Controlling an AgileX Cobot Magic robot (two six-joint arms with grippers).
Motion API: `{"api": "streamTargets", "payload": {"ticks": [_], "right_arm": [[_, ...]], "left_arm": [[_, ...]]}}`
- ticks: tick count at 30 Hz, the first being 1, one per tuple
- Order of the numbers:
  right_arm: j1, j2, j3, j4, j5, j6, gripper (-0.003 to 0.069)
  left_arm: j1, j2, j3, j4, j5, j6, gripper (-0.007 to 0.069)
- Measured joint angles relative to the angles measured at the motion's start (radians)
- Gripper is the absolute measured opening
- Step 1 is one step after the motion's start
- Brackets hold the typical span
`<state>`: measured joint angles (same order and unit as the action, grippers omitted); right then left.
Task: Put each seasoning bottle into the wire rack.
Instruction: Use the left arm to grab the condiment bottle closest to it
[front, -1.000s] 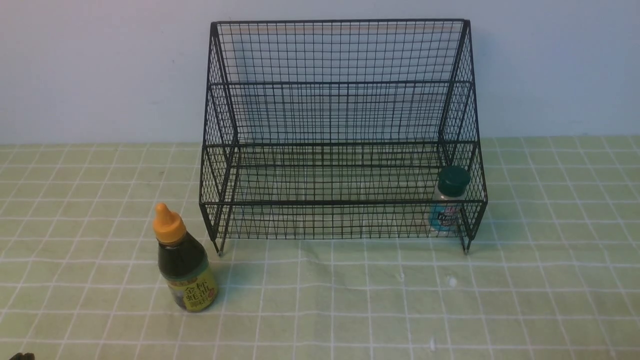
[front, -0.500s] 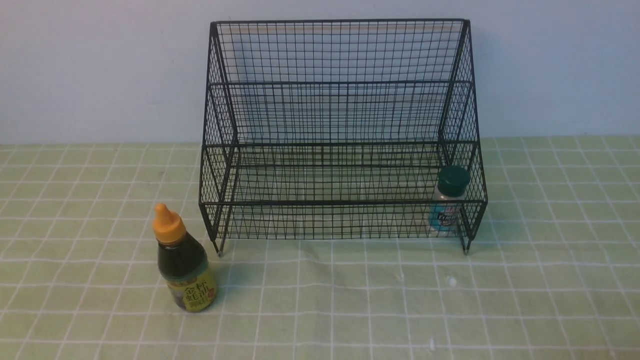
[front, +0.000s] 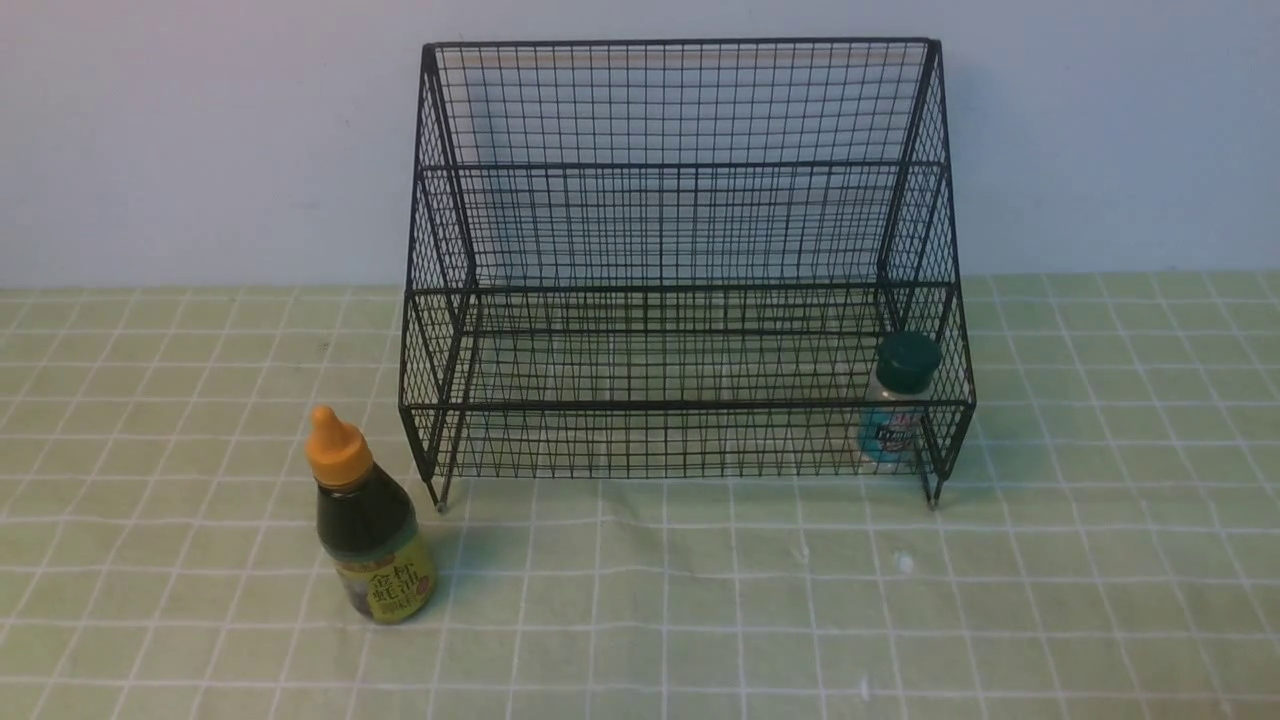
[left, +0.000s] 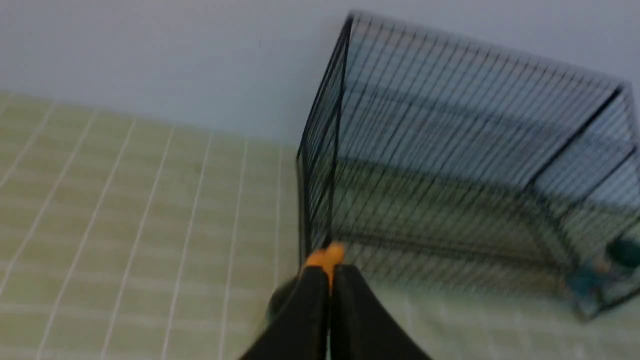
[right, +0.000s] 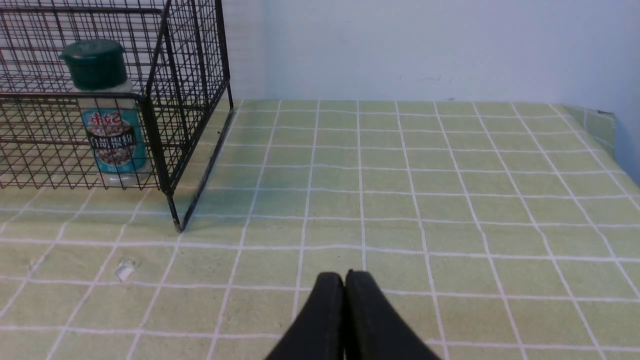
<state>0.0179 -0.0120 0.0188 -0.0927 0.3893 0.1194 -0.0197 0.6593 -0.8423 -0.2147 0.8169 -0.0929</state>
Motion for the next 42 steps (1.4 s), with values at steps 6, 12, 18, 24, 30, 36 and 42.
{"api": "streamTargets", "payload": {"ticks": [6, 12, 18, 24, 30, 36, 42], "right_arm": [[0.000, 0.000, 0.000, 0.000, 0.000, 0.000, -0.0015], [0.000, 0.000, 0.000, 0.000, 0.000, 0.000, -0.0015], [0.000, 0.000, 0.000, 0.000, 0.000, 0.000, -0.0015], [0.000, 0.000, 0.000, 0.000, 0.000, 0.000, -0.0015], [0.000, 0.000, 0.000, 0.000, 0.000, 0.000, -0.0015], [0.000, 0.000, 0.000, 0.000, 0.000, 0.000, -0.0015], [0.000, 0.000, 0.000, 0.000, 0.000, 0.005, -0.0015]], "left_arm": [[0.000, 0.315, -0.205, 0.020, 0.211, 0.202, -0.0006], [0.000, 0.524, -0.322, -0.021, 0.228, 0.255, -0.0006], [0.000, 0.628, -0.356, -0.063, 0.232, 0.356, 0.0038], [0.000, 0.663, -0.356, -0.068, 0.223, 0.409, 0.0219], [-0.044, 0.696, -0.356, -0.079, 0.196, 0.493, 0.0526], [-0.084, 0.753, -0.356, -0.076, 0.160, 0.496, 0.0591], [-0.103, 0.845, -0.356, -0.073, 0.147, 0.489, 0.0592]]}}
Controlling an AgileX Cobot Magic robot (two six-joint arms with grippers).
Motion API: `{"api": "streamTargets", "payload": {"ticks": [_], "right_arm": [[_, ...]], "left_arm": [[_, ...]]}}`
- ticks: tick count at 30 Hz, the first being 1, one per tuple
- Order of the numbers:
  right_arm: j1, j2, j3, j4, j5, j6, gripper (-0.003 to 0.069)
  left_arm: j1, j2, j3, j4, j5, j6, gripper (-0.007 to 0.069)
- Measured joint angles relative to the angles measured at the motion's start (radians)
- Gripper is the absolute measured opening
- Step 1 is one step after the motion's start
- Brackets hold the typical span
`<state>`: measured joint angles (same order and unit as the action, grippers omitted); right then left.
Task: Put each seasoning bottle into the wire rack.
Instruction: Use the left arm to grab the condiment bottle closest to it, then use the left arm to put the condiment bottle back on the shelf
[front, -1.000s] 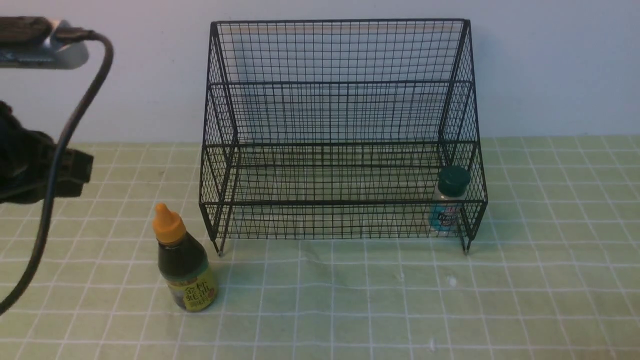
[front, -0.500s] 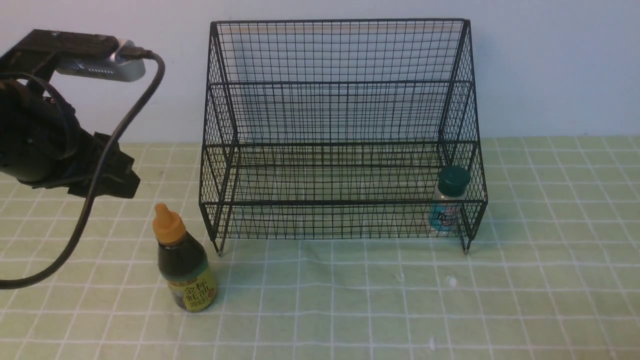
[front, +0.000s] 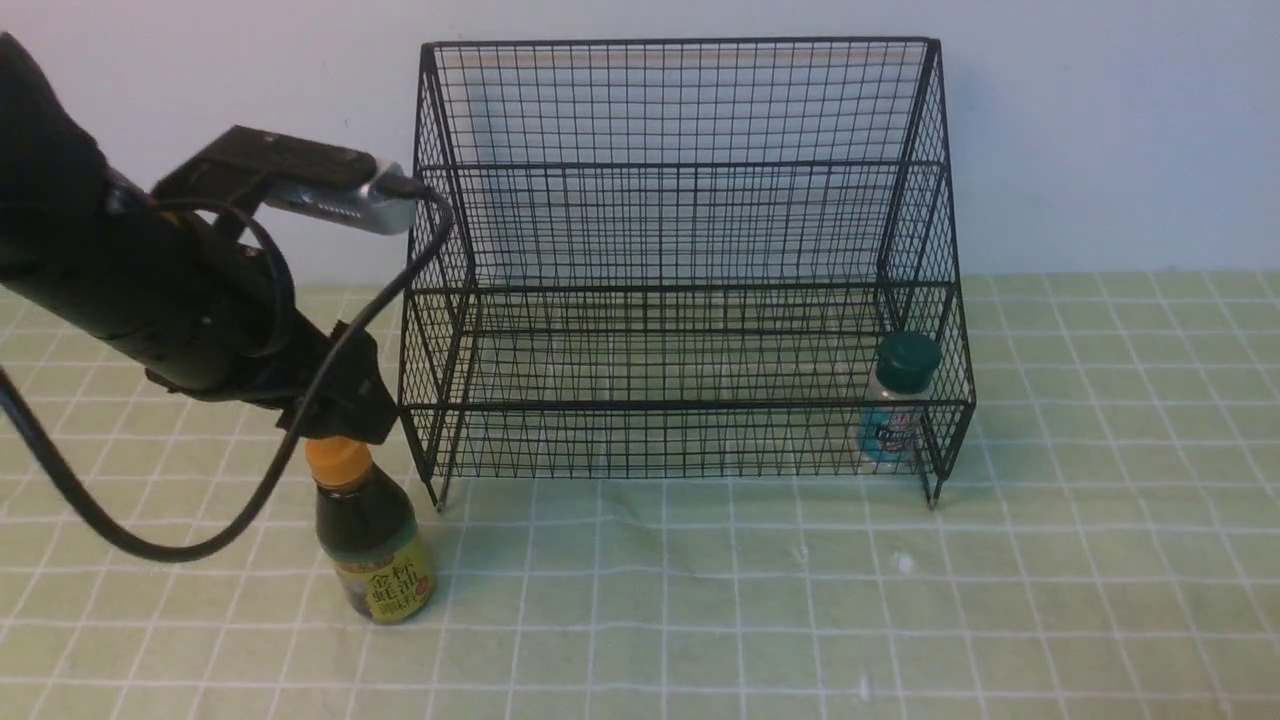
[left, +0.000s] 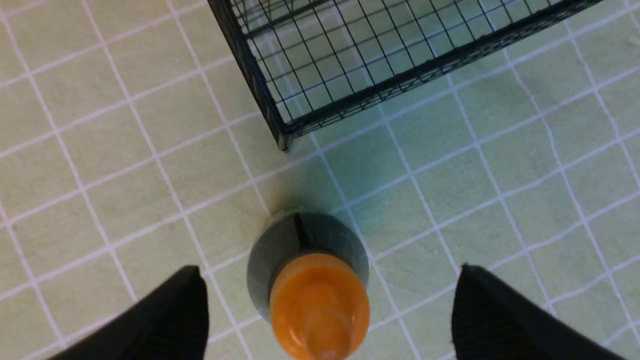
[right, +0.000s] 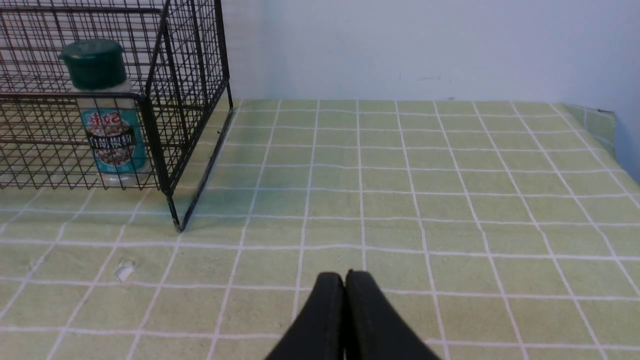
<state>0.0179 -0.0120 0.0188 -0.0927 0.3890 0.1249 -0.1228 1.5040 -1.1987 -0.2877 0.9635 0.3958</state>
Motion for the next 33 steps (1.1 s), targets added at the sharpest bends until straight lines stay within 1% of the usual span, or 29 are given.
{"api": "streamTargets", "payload": {"ticks": [7, 9, 10, 12, 14, 15, 16, 21, 24, 25, 26, 29, 32, 33], "right_arm": [[0.000, 0.000, 0.000, 0.000, 0.000, 0.002, -0.0015], [0.000, 0.000, 0.000, 0.000, 0.000, 0.002, -0.0015], [0.000, 0.000, 0.000, 0.000, 0.000, 0.002, -0.0015], [0.000, 0.000, 0.000, 0.000, 0.000, 0.002, -0.0015], [0.000, 0.000, 0.000, 0.000, 0.000, 0.002, -0.0015], [0.000, 0.000, 0.000, 0.000, 0.000, 0.002, -0.0015], [0.000, 0.000, 0.000, 0.000, 0.000, 0.002, -0.0015], [0.000, 0.000, 0.000, 0.000, 0.000, 0.002, -0.0015], [0.000, 0.000, 0.000, 0.000, 0.000, 0.002, -0.0015], [0.000, 0.000, 0.000, 0.000, 0.000, 0.002, -0.0015], [0.000, 0.000, 0.000, 0.000, 0.000, 0.002, -0.0015], [0.000, 0.000, 0.000, 0.000, 0.000, 0.002, -0.0015], [0.000, 0.000, 0.000, 0.000, 0.000, 0.002, -0.0015], [0.000, 0.000, 0.000, 0.000, 0.000, 0.002, -0.0015]], "left_arm": [[-0.003, 0.083, 0.000, 0.044, 0.004, -0.040, 0.0590], [-0.003, 0.097, 0.000, 0.050, 0.004, -0.045, 0.0571], [-0.003, 0.102, 0.000, 0.050, 0.004, -0.048, 0.0552], [-0.003, 0.110, 0.000, 0.050, 0.003, -0.050, 0.0479], [-0.003, 0.111, 0.000, 0.050, 0.004, -0.051, 0.0386], [-0.004, 0.111, 0.000, 0.049, 0.010, -0.052, 0.0320], [-0.004, 0.111, -0.004, 0.054, 0.021, -0.052, 0.0282], [-0.004, 0.111, -0.047, 0.087, 0.134, -0.082, 0.0288], [-0.006, 0.099, -0.130, 0.113, 0.236, -0.112, 0.0288], [-0.007, 0.098, -0.136, 0.117, 0.246, -0.116, 0.0288], [-0.013, 0.076, -0.198, 0.129, 0.268, -0.132, 0.0288], [-0.038, 0.042, -0.292, 0.144, 0.270, -0.149, 0.0288], [-0.090, 0.018, -0.401, 0.143, 0.274, -0.169, 0.0288], [-0.094, 0.018, -0.401, 0.143, 0.275, -0.171, 0.0288]]}}
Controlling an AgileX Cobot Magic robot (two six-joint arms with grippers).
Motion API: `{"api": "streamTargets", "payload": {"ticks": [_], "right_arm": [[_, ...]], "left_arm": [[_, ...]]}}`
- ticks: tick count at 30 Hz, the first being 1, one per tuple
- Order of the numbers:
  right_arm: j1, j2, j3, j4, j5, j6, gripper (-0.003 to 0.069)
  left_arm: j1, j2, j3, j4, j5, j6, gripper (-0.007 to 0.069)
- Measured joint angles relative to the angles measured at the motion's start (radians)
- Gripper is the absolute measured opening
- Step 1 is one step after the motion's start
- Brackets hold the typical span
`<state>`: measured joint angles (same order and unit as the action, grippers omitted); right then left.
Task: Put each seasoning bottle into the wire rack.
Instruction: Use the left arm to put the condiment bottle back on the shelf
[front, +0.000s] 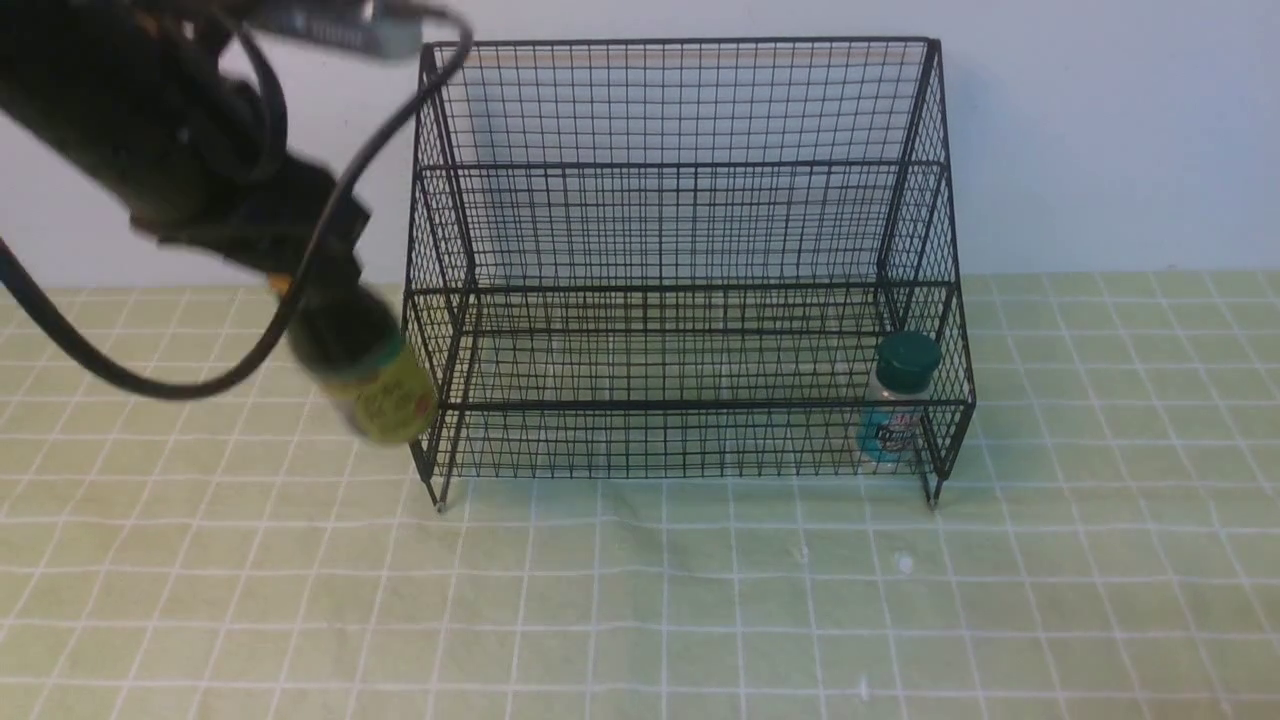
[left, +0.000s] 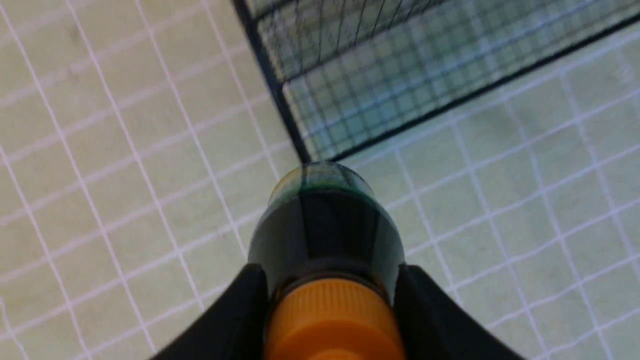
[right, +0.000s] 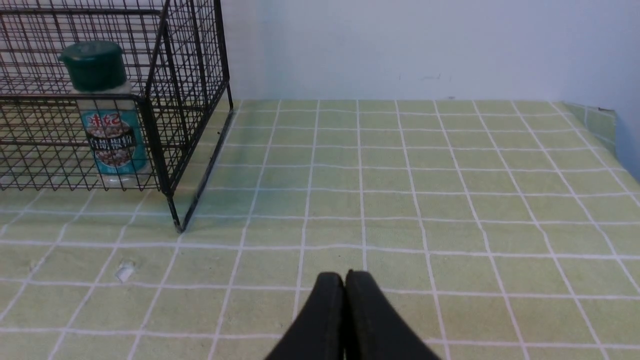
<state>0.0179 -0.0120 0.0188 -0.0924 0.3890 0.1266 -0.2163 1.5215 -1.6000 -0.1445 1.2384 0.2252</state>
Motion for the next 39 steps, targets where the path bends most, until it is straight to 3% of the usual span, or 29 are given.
{"api": "streamTargets", "payload": {"ticks": [8, 18, 35, 38, 39], "right_arm": [[0.000, 0.000, 0.000, 0.000, 0.000, 0.000, -0.0015], [0.000, 0.000, 0.000, 0.000, 0.000, 0.000, -0.0015], [0.000, 0.000, 0.000, 0.000, 0.000, 0.000, -0.0015], [0.000, 0.000, 0.000, 0.000, 0.000, 0.000, -0.0015], [0.000, 0.000, 0.000, 0.000, 0.000, 0.000, -0.0015]], "left_arm": [[-0.099, 0.062, -0.156, -0.003, 0.012, -0.044, 0.0288], [-0.100, 0.224, -0.174, 0.095, -0.065, -0.045, 0.0288], [-0.125, 0.383, -0.176, 0.106, -0.112, -0.045, 0.0288], [-0.131, 0.383, -0.176, 0.116, -0.112, -0.045, 0.0307], [-0.134, 0.383, -0.177, 0.126, -0.123, -0.045, 0.0353]]}}
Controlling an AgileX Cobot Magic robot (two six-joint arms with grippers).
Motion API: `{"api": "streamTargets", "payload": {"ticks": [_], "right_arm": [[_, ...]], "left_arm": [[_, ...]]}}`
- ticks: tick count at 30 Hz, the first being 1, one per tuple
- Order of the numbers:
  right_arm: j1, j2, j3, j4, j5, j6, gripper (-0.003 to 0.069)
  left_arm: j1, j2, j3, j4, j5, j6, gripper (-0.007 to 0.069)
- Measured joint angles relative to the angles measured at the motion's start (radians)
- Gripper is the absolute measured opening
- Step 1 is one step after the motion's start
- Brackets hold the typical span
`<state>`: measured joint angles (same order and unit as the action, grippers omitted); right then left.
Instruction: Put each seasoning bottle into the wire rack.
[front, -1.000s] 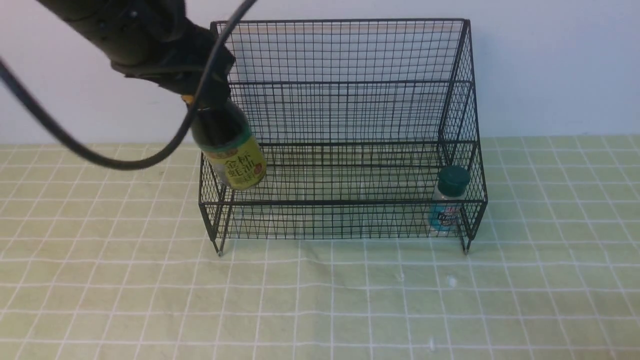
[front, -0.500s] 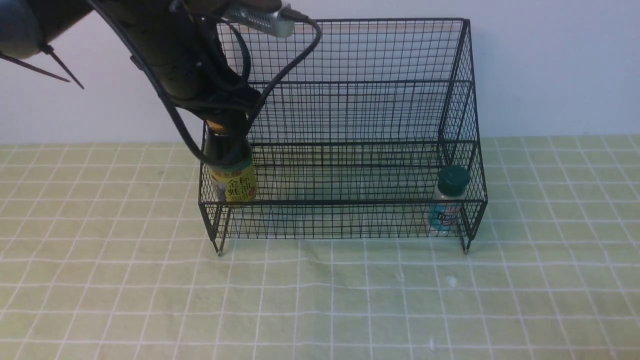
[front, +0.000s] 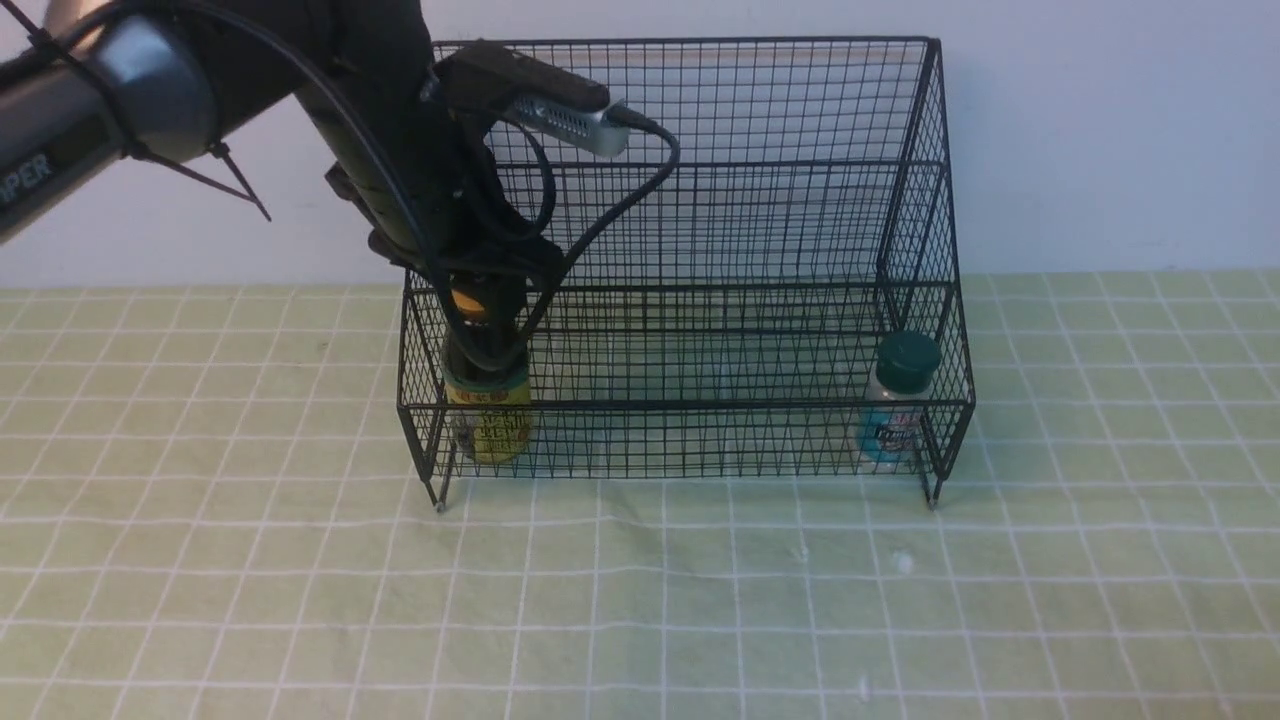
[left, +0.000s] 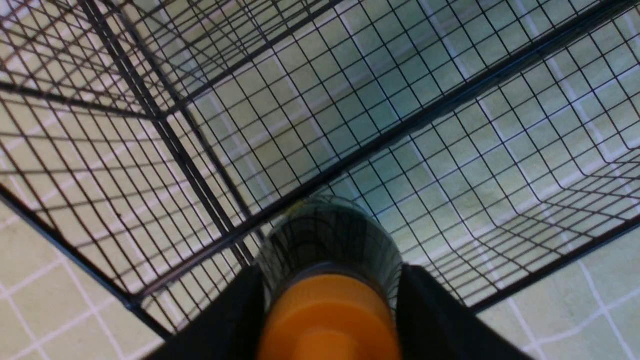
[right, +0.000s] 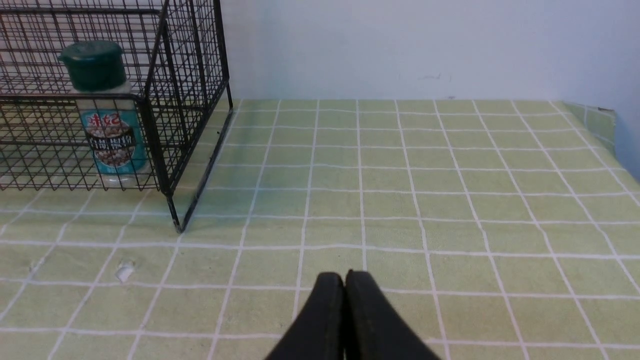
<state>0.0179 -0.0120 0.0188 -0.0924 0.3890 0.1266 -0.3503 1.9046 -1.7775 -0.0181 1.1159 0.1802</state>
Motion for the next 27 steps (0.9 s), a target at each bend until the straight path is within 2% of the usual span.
{"api": "streamTargets", "payload": {"ticks": [1, 2, 5, 9, 11, 15, 18, 21, 27], "right_arm": [[0.000, 0.000, 0.000, 0.000, 0.000, 0.000, -0.0015], [0.000, 0.000, 0.000, 0.000, 0.000, 0.000, -0.0015], [0.000, 0.000, 0.000, 0.000, 0.000, 0.000, -0.0015], [0.000, 0.000, 0.000, 0.000, 0.000, 0.000, -0.0015], [0.000, 0.000, 0.000, 0.000, 0.000, 0.000, -0.0015], [0.000, 0.000, 0.000, 0.000, 0.000, 0.000, -0.0015], [0.000, 0.000, 0.000, 0.000, 0.000, 0.000, -0.0015], [0.000, 0.000, 0.000, 0.000, 0.000, 0.000, -0.0015], [0.000, 0.000, 0.000, 0.000, 0.000, 0.000, -0.0015]], "left_arm": [[0.000, 0.000, -0.001, 0.001, 0.000, 0.000, 0.0359], [-0.001, -0.002, -0.003, 0.006, 0.001, -0.004, 0.0413], [-0.001, -0.010, -0.003, 0.018, 0.007, -0.034, 0.0468], [-0.001, -0.060, -0.003, 0.057, 0.012, -0.067, 0.0460], [-0.001, -0.100, -0.003, 0.084, 0.014, -0.080, 0.0430], [-0.001, -0.214, -0.003, 0.130, 0.051, -0.089, 0.0295], [-0.001, -0.347, -0.003, 0.156, 0.111, -0.101, 0.0105], [-0.001, -0.467, -0.003, 0.163, 0.127, -0.144, 0.0017], [-0.001, -0.682, 0.005, 0.142, 0.136, -0.208, -0.0006]]}}
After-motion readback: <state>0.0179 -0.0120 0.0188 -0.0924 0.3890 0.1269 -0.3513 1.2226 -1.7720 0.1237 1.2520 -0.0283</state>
